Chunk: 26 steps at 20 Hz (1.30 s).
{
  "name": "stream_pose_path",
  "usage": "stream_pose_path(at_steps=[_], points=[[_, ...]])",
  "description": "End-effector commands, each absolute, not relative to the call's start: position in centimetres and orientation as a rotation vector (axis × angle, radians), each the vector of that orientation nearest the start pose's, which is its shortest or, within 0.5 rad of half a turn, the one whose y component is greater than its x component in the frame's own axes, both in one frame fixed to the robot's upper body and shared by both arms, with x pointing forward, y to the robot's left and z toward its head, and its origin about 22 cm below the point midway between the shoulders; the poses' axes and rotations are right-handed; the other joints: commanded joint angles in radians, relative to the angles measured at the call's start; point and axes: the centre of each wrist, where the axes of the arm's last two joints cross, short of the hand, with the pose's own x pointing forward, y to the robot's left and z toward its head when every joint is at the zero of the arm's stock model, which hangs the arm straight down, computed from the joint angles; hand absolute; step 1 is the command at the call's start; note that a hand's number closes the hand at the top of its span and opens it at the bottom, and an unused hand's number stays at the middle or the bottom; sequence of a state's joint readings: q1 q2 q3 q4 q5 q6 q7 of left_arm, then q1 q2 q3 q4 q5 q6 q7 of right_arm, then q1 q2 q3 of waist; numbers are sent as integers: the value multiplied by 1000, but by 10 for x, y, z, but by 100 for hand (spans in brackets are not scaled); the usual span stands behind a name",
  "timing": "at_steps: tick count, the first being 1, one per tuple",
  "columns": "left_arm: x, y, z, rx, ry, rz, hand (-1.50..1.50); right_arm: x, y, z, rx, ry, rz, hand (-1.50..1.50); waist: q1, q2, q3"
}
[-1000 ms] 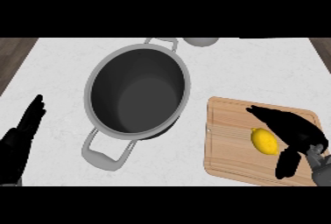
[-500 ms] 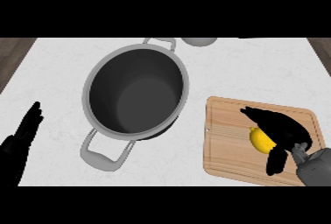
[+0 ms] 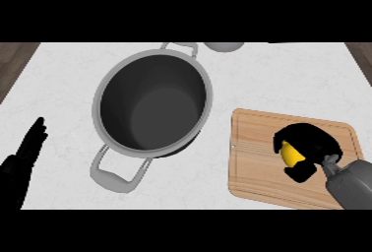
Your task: Pick the lemon from the cutting board and place it in the pot
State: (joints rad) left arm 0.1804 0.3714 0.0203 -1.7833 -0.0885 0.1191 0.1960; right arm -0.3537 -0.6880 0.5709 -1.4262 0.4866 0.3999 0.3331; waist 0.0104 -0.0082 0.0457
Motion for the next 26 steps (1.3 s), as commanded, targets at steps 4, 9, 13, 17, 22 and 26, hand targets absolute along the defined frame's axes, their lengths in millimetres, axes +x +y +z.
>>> stream_pose_path(at_steps=[4,9,13,17,22,26], points=[[206,324,24,434,-1384,-114,0,292,-260,36,-589,-881,1540,150,-11,14,-46],[206,315,39,433,-1390,-161,0,254,-85,49,-474,-1102,1552,150,17,11,-51],[204,308,41,417,-1406,-204,0,225,-6,63,-445,-1170,1547,150,55,14,-53],[209,305,44,403,-1406,-213,0,213,15,72,-638,-1197,1507,150,62,10,-51],[211,306,40,389,-1387,-205,0,212,37,108,-897,-1370,1371,150,66,3,-52],[212,304,39,392,-1386,-189,0,208,49,142,-1083,-1546,1207,150,44,-11,-52]])
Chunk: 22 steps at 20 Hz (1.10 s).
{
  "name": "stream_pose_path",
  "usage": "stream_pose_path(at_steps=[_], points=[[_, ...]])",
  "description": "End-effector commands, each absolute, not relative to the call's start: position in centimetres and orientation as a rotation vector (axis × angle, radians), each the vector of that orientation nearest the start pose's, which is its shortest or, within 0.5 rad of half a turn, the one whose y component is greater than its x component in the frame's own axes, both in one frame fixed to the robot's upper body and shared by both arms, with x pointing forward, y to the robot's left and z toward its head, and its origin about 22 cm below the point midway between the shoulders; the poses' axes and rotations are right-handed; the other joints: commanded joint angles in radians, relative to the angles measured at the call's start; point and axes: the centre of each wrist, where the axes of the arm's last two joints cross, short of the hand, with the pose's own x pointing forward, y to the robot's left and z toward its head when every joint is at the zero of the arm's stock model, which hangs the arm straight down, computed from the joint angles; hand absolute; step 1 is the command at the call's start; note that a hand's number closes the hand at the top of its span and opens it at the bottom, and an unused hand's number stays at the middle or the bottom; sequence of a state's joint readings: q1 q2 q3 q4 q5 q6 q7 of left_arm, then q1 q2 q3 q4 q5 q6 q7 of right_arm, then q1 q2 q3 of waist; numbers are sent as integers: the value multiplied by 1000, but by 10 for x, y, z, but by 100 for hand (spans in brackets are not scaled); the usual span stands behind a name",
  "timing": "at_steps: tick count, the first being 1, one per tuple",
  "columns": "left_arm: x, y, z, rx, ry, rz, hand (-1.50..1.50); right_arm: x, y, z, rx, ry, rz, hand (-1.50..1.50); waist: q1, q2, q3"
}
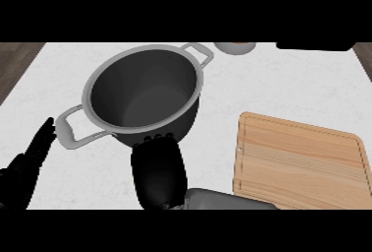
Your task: Pick the lemon from the cutting board and place it in the pot
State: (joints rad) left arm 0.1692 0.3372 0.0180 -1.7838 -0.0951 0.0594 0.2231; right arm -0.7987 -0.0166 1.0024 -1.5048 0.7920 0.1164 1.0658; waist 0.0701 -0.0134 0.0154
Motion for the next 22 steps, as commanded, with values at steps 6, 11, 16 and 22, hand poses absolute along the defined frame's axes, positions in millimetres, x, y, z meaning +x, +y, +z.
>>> stream_pose_path(at_steps=[6,11,16,22], points=[[217,308,36,406,-1383,-194,0,214,55,177,-1068,-1648,961,150,-17,9,-20],[221,306,39,397,-1385,-195,0,220,61,203,-1055,-1701,829,150,-13,11,-20],[220,305,31,391,-1384,-194,0,234,70,226,-1072,-1743,757,150,-11,16,-21],[220,312,32,406,-1397,-193,0,272,73,230,-1075,-1718,705,150,-7,25,-20]])
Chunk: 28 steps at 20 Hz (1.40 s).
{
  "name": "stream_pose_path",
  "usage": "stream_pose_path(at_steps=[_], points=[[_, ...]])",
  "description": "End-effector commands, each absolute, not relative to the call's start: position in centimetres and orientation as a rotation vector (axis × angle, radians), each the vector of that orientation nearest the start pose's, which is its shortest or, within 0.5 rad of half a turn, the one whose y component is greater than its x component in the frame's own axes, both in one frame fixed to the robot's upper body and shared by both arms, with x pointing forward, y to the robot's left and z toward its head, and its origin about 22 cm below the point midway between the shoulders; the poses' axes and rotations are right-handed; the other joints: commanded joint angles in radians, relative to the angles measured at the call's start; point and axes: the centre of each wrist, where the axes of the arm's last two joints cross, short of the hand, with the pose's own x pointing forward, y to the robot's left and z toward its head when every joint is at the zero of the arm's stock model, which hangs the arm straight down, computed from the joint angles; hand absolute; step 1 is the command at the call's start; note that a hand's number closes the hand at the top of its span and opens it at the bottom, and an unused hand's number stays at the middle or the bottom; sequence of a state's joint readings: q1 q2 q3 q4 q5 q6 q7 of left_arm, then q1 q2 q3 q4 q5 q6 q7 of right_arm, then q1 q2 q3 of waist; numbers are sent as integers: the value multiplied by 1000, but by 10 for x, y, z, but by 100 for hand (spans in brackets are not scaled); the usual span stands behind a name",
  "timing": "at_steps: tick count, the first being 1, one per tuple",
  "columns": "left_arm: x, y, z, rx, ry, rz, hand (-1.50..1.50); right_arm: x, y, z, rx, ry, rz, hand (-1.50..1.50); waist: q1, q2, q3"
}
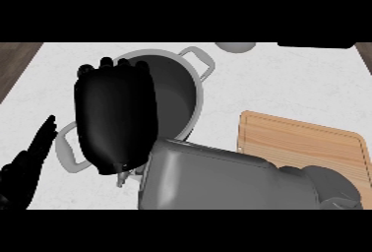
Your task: Pick the lemon from the cutting board and place it in the pot
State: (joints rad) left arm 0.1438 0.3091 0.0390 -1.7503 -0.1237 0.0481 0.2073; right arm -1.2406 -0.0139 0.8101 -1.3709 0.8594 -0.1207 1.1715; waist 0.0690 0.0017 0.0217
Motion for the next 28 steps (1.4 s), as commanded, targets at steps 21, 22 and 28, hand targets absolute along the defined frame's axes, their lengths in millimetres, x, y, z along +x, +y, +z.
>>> stream_pose_path(at_steps=[21,22,28], points=[[255,302,27,392,-1439,-231,0,397,29,160,-1033,-1539,736,-150,33,29,-24],[254,306,23,365,-1438,-235,0,397,24,149,-1014,-1523,708,-150,39,30,-24],[261,310,38,363,-1441,-233,0,407,16,152,-872,-1610,642,-150,38,30,-23]])
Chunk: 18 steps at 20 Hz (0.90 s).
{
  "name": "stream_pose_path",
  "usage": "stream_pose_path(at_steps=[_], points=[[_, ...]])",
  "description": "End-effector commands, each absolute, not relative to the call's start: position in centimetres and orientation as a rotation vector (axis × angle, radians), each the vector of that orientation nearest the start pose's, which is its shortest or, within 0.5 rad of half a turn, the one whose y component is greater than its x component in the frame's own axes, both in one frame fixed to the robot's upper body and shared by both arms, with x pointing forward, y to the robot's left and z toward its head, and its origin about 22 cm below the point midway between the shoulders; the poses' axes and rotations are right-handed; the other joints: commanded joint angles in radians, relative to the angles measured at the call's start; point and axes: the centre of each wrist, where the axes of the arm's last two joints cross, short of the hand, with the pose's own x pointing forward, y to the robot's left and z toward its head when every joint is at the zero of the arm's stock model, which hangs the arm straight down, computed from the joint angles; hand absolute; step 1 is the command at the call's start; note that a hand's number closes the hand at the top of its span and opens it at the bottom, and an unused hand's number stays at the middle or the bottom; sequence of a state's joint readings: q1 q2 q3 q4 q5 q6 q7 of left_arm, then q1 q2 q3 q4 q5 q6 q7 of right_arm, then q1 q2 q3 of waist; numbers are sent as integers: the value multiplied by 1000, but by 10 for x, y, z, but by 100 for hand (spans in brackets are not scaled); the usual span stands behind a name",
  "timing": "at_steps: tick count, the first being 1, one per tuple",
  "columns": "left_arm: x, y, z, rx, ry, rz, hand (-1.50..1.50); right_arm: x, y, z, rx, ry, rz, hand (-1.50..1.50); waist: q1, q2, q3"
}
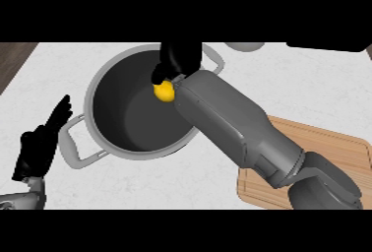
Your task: Pick the lemon from the cutting board and place it in the pot
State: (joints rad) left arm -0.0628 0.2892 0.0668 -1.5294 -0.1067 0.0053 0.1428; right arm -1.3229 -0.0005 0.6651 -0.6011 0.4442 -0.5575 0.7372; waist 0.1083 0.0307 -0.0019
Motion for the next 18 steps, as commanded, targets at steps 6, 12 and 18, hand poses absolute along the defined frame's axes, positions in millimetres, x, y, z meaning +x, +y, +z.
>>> stream_pose_path(at_steps=[6,12,18], points=[[260,307,39,375,-1445,-248,0,400,21,154,-808,-1798,486,-150,9,-3,2],[260,295,24,371,-1430,-240,0,387,31,184,-613,-1949,139,-150,-9,-9,1],[248,315,24,399,-1401,-198,0,381,24,168,-449,-1876,152,-150,-54,-21,2]])
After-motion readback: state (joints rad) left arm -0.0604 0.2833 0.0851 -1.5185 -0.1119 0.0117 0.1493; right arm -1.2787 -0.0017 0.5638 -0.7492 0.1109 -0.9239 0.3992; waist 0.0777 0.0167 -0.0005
